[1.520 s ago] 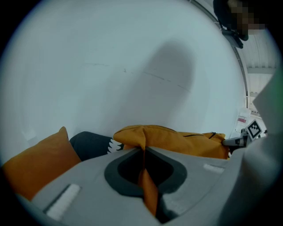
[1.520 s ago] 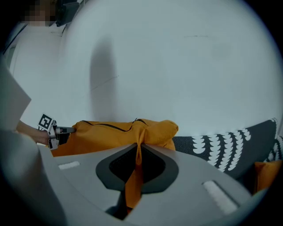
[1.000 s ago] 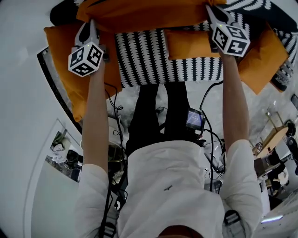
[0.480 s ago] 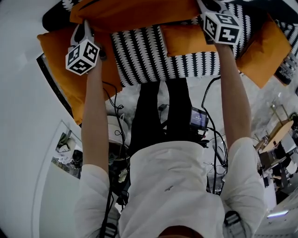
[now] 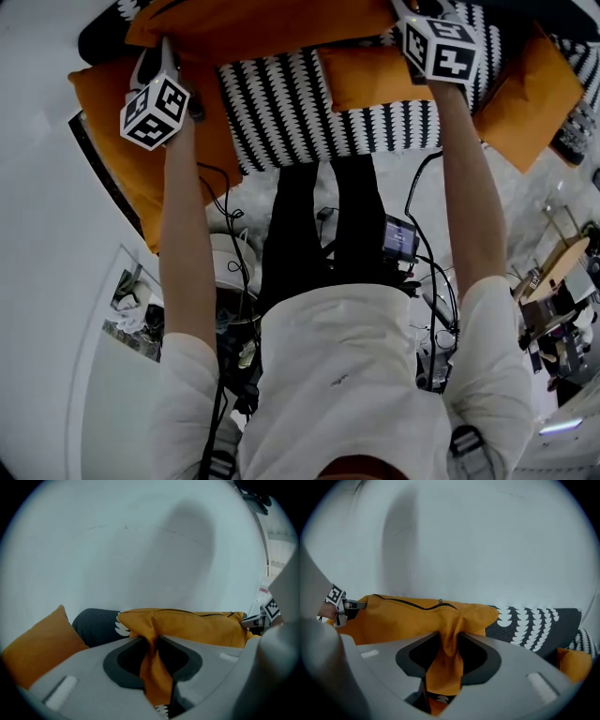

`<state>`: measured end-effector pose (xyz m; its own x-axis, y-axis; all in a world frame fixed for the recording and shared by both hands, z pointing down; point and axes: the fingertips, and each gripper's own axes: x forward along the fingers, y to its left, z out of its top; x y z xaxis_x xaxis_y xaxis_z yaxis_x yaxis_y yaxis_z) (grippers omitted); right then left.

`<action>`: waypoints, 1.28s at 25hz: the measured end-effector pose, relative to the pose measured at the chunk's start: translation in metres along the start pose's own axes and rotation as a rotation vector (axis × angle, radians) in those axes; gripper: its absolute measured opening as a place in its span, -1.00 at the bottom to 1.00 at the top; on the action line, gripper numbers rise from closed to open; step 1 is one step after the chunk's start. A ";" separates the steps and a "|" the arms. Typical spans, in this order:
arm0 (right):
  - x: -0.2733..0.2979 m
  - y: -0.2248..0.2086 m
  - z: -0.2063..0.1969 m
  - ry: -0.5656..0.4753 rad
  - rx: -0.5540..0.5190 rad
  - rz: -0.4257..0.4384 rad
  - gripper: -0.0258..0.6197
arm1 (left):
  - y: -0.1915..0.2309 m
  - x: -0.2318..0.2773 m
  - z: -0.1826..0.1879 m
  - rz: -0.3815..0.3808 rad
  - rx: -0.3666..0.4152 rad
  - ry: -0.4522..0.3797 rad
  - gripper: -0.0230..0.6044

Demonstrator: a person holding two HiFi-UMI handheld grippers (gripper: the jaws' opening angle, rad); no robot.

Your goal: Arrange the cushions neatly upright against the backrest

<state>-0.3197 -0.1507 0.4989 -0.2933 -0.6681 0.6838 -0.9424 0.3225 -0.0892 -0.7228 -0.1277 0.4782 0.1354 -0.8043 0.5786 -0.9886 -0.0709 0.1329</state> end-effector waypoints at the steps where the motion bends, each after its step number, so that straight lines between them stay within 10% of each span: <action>1: -0.001 -0.001 0.000 -0.002 0.000 -0.006 -0.45 | 0.000 -0.002 0.000 0.011 0.012 -0.001 -0.64; 10: -0.021 -0.007 0.005 -0.018 0.036 -0.045 0.03 | -0.008 -0.025 0.004 -0.018 -0.024 -0.014 -0.36; 21: -0.058 0.004 -0.006 -0.030 0.053 -0.080 0.04 | -0.006 -0.056 -0.017 -0.047 -0.069 0.007 -0.36; 32: -0.101 0.021 -0.101 0.102 0.100 -0.130 0.04 | -0.048 -0.079 -0.085 -0.207 -0.081 0.145 -0.36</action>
<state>-0.2936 -0.0084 0.5006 -0.1547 -0.6266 0.7638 -0.9841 0.1657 -0.0634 -0.6801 -0.0109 0.4946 0.3479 -0.6845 0.6407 -0.9312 -0.1732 0.3206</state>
